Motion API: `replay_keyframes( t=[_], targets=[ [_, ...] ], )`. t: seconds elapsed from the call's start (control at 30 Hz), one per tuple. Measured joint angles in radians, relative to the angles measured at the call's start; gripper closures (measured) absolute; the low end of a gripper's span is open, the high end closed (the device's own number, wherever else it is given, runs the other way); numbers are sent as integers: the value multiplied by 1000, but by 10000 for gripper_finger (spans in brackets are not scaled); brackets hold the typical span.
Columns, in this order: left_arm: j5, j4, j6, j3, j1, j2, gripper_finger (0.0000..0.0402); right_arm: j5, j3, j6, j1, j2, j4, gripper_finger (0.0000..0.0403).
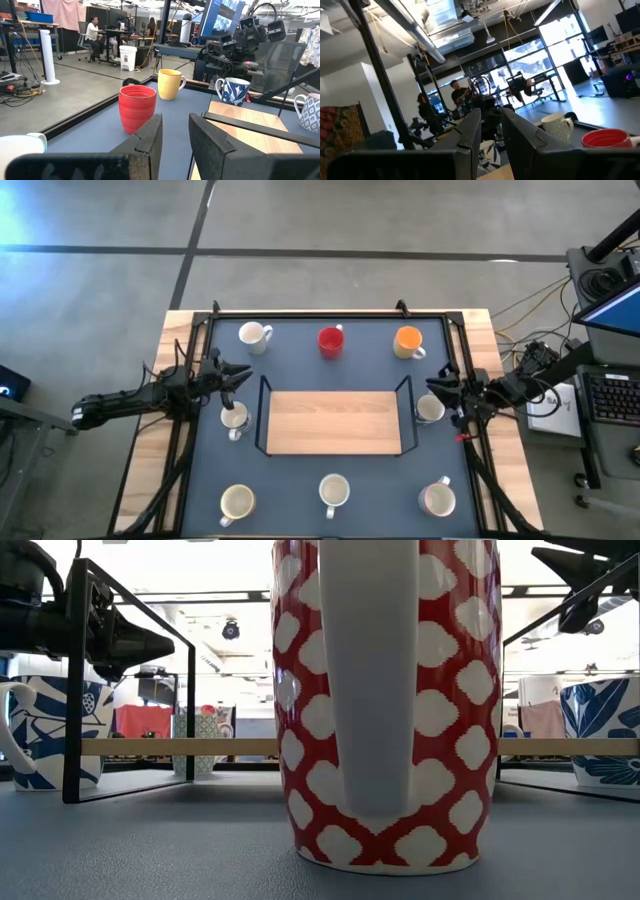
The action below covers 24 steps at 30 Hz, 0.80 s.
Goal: Place coffee mugs
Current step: Put the yellow cup on the shelf
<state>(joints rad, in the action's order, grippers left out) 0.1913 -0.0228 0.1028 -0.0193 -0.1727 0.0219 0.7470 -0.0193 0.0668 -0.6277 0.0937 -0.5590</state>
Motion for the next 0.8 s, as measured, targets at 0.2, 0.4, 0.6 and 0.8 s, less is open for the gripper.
replay_keyframes(
  t=[0.2,0.4,0.6,0.8],
  targets=[
    [0,0,0,0,0,0,323,13,0,108,0,0,-1,335],
    [0,0,0,0,0,0,323,13,0,168,0,0,-6,335],
    [0,0,0,0,0,0,323,-22,0,223,0,0,-8,335],
    [0,0,0,0,0,0,323,-75,0,262,0,0,-8,335]
  ],
)
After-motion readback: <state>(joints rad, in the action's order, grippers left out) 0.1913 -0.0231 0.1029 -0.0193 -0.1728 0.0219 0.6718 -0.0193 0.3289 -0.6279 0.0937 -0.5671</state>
